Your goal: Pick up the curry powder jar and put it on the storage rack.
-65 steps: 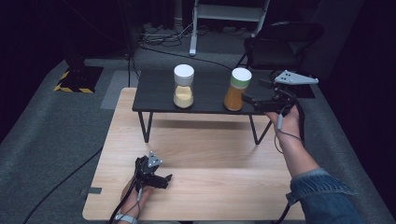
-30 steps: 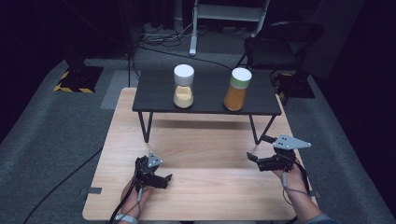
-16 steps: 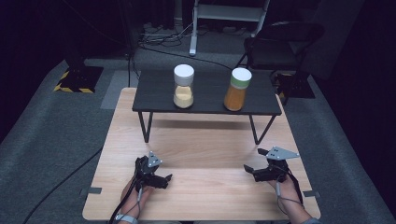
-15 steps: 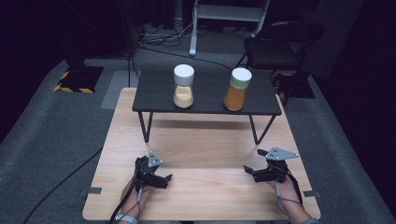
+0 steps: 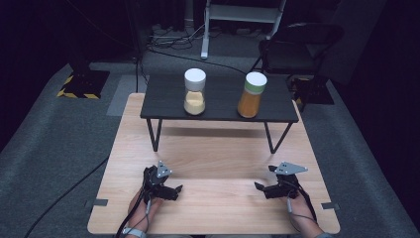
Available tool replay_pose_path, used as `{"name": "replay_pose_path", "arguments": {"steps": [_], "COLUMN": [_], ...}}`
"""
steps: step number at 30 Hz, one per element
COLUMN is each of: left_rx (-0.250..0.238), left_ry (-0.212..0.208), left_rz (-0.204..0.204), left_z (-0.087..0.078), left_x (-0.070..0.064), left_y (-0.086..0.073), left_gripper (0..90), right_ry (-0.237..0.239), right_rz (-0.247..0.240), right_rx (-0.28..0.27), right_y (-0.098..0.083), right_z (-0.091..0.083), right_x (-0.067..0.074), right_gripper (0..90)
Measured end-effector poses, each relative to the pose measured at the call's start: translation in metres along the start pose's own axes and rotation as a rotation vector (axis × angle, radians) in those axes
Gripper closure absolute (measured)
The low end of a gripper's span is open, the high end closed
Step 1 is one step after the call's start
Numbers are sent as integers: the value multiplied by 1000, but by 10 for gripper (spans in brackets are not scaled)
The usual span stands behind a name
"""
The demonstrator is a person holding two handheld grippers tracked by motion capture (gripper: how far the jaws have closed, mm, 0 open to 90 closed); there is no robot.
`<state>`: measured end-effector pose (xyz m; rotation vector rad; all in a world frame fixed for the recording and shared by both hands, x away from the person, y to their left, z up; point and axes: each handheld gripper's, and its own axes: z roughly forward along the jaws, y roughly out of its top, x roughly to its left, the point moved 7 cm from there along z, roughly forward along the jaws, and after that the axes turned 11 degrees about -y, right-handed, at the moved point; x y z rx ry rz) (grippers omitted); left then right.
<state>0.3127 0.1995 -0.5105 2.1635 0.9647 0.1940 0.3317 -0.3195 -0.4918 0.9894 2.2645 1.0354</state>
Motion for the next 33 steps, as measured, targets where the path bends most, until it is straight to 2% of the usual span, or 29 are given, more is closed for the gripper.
{"name": "replay_pose_path", "arguments": {"steps": [4, 9, 12, 17, 21, 33], "left_rx": [0, 0, 0, 0, 0, 0], "left_ry": [0, 0, 0, 0, 0, 0], "left_rz": [0, 0, 0, 0, 0, 0], "left_z": [0, 0, 0, 0, 0, 0], "left_x": [0, 0, 0, 0, 0, 0], "left_y": [0, 0, 0, 0, 0, 0], "left_gripper": [2, 2, 2, 2, 2, 2], "right_ry": [4, 14, 9, -16, -1, 5], "right_rz": [-17, -4, -29, -71, -47, -50], "right_rx": [19, 47, 52, 92, 100, 103], "right_y": [-1, -2, -2, 1, 2, 3], "right_z": [4, 11, 14, 21, 25, 26], "right_x": [2, 6, 10, 19, 20, 19], "right_gripper": [65, 62, 61, 34, 13, 0]}}
